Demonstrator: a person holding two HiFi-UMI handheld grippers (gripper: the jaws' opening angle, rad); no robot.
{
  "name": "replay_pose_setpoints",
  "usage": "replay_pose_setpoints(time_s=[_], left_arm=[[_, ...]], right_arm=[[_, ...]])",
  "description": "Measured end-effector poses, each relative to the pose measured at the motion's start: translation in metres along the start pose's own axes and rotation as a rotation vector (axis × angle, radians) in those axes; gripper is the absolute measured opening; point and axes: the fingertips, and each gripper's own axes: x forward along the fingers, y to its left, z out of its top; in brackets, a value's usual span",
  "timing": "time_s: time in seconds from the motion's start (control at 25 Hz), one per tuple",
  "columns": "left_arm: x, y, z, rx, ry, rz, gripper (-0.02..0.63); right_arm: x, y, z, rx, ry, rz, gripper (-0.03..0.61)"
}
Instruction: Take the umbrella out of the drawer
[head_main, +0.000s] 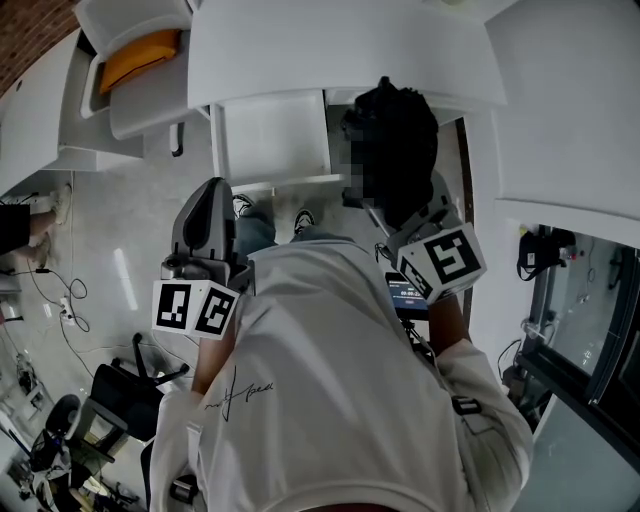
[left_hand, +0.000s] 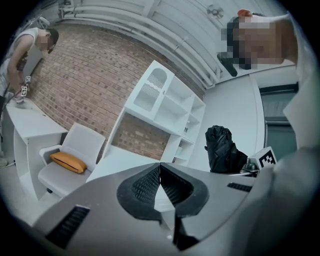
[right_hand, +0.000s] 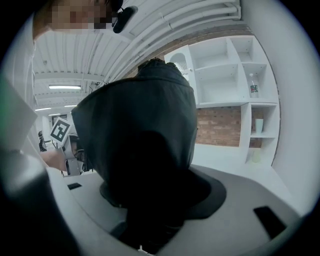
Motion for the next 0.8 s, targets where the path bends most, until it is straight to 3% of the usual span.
replay_pose_setpoints(time_s=[0.8], left_arm=[[-0.005, 0.0, -0.012, -0.044, -0.005, -0.009, 0.017]], right_arm=[[0.001, -0.001, 0.0, 0.012, -0.015, -0.003, 0.239]])
